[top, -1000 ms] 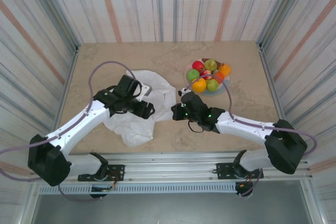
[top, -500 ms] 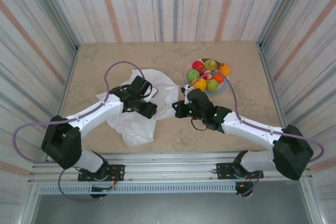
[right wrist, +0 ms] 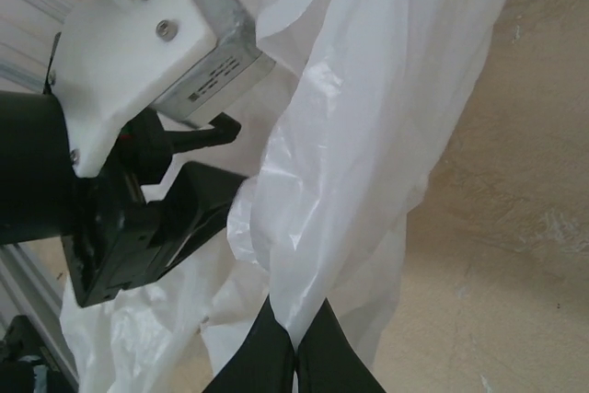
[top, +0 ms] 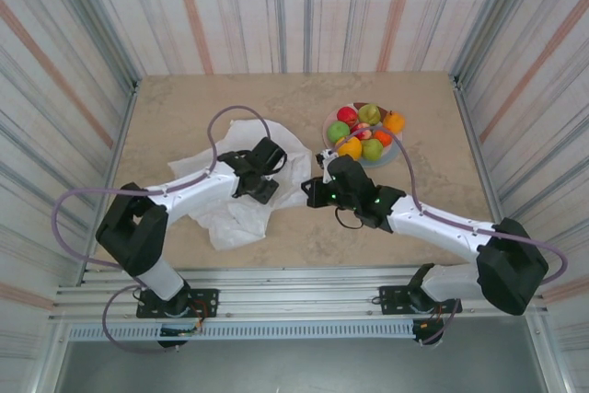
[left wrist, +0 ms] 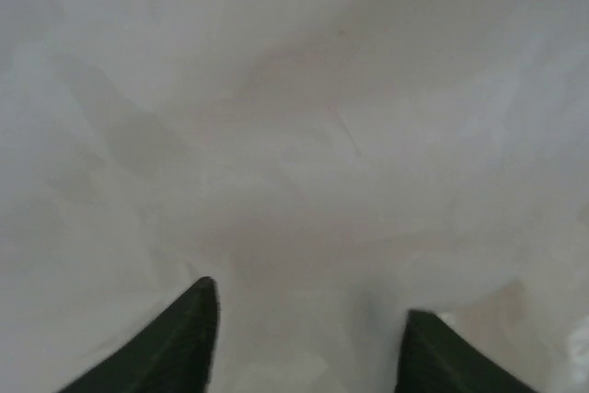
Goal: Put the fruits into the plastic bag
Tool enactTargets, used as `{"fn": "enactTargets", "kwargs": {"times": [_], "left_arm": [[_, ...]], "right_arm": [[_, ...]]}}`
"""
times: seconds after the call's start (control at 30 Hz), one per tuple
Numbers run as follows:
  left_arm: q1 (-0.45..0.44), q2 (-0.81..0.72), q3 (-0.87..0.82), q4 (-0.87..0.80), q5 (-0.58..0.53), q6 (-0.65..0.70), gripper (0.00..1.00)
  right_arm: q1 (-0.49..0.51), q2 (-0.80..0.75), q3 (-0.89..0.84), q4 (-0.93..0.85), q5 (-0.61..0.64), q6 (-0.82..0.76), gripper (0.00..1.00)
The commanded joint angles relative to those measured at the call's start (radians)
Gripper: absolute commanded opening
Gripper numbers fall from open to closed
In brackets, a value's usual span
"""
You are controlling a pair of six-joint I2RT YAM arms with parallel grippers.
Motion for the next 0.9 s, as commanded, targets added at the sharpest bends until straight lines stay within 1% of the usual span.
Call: {"fn": "enactTargets", "kwargs": {"times": [0.0,0.1,0.17,0.2,0.27,0.33,0.43,0.6,0.7,0.77,0.8,0.87], "left_arm": [[-0.004,0.008,0.045,0.003,-0.035,-0.007,0.29],[-0.001,-0.023,0.062,0.001,0.012,0.004,0.15],[0.017,-0.06,0.087,-0.031,0.048,0.021,0.04],[0.031,-0.079,0.099,-0.046,0.072,0.028,0.0],[0.076,-0.128,0.123,-0.082,0.145,0.031,0.0],[0.141,-0.179,0.15,-0.12,0.263,0.029,0.0],[0.243,-0.242,0.168,-0.138,0.421,-0.004,0.0],[0.383,-0.302,0.185,-0.145,0.6,-0.062,0.0],[0.439,-0.321,0.18,-0.108,0.684,-0.112,0.0],[0.461,-0.321,0.179,-0.075,0.706,-0.153,0.0],[0.464,-0.318,0.175,-0.053,0.698,-0.172,0.0],[0.465,-0.308,0.165,-0.016,0.679,-0.203,0.0]], "right_arm": [[-0.014,0.02,0.038,-0.03,-0.014,-0.046,0.0],[-0.02,0.05,0.082,-0.078,-0.006,-0.091,0.0],[-0.02,0.082,0.145,-0.155,0.023,-0.158,0.0],[-0.019,0.097,0.18,-0.197,0.044,-0.189,0.0],[-0.02,0.136,0.253,-0.29,0.099,-0.264,0.0],[-0.02,0.187,0.333,-0.377,0.168,-0.331,0.0],[-0.028,0.246,0.422,-0.42,0.239,-0.392,0.0],[-0.087,0.342,0.574,-0.429,0.209,-0.371,0.01],[-0.107,0.415,0.672,-0.438,0.205,-0.365,0.05],[-0.115,0.461,0.741,-0.464,0.209,-0.367,0.1],[-0.117,0.485,0.776,-0.483,0.209,-0.368,0.14],[-0.117,0.513,0.823,-0.509,0.211,-0.375,0.25]]}}
